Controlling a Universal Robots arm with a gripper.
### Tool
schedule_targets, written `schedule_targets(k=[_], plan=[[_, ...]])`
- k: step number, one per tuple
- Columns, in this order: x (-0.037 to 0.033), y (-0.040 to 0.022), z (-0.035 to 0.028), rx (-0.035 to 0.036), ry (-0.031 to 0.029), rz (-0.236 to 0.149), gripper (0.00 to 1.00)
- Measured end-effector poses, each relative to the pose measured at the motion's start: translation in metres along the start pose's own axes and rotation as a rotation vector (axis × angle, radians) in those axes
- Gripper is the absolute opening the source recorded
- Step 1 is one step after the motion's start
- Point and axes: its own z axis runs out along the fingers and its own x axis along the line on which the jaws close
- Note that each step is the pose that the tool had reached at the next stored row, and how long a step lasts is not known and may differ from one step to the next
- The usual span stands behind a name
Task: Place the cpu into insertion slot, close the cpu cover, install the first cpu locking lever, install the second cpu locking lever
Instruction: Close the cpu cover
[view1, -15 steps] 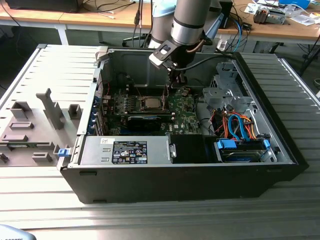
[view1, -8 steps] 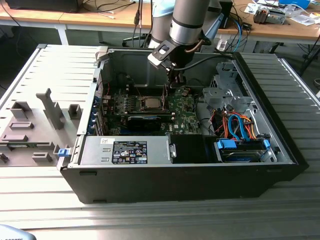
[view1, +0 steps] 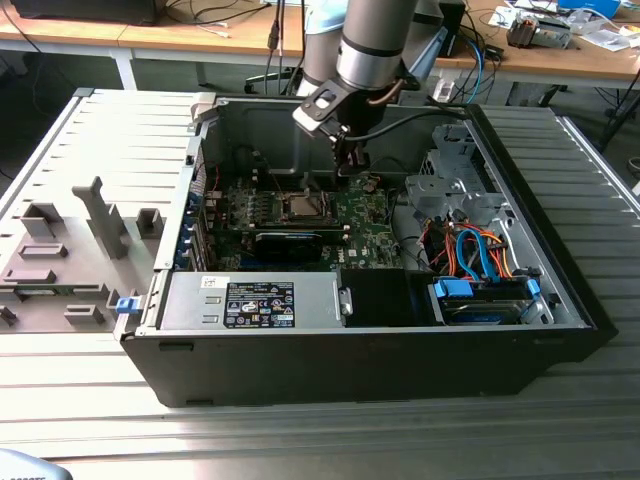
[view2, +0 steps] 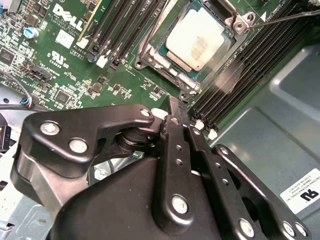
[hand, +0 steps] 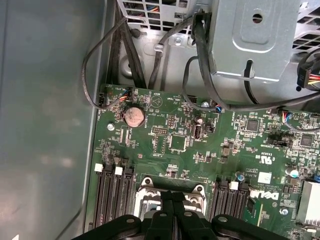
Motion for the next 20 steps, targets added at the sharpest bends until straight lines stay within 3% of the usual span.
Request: schedule_targets(k=[20], plan=[[0.0009,-0.0066,0.001,0.0001,-0.0001,0.0,0.11]])
